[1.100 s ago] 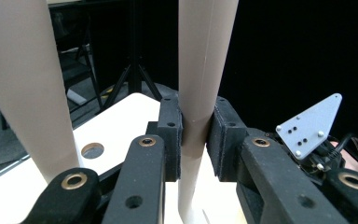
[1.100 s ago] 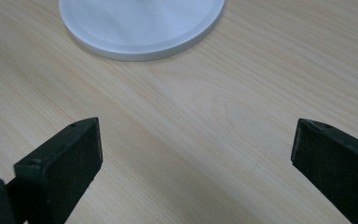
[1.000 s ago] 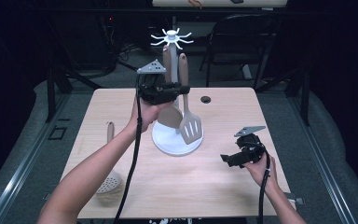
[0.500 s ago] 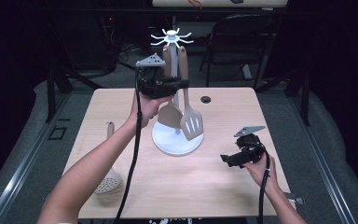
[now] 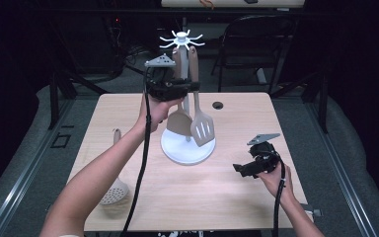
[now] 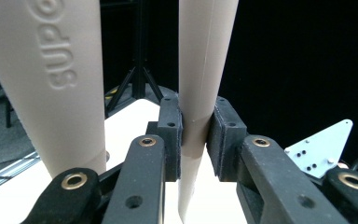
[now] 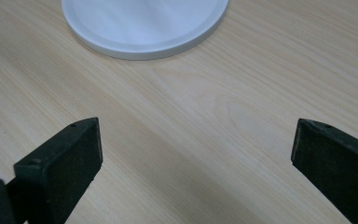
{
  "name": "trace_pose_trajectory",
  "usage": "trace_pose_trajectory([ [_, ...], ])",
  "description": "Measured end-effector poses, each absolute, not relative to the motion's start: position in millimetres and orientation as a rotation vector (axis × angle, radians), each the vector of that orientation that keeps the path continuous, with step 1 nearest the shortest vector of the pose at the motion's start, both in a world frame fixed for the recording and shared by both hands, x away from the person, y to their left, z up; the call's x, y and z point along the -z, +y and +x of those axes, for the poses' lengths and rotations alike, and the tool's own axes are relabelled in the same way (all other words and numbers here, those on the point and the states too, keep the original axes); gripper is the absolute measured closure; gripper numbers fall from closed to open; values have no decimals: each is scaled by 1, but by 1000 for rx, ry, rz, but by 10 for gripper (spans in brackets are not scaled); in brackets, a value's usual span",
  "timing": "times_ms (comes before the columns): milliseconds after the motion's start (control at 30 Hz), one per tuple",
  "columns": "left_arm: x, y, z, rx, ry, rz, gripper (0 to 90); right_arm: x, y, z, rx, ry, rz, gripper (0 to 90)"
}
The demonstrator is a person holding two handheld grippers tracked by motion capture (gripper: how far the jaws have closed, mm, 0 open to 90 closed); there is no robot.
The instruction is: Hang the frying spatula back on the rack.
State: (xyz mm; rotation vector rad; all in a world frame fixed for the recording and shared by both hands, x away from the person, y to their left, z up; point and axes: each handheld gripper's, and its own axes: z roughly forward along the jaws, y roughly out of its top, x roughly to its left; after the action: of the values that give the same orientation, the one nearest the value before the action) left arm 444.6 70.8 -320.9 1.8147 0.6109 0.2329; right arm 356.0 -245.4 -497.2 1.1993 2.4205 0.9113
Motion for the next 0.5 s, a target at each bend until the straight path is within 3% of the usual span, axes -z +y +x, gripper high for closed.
trace_pose_trajectory([
  [500,327,73,450,-269,648,1833,766,498,-245,357,-907,2426,1199,14],
])
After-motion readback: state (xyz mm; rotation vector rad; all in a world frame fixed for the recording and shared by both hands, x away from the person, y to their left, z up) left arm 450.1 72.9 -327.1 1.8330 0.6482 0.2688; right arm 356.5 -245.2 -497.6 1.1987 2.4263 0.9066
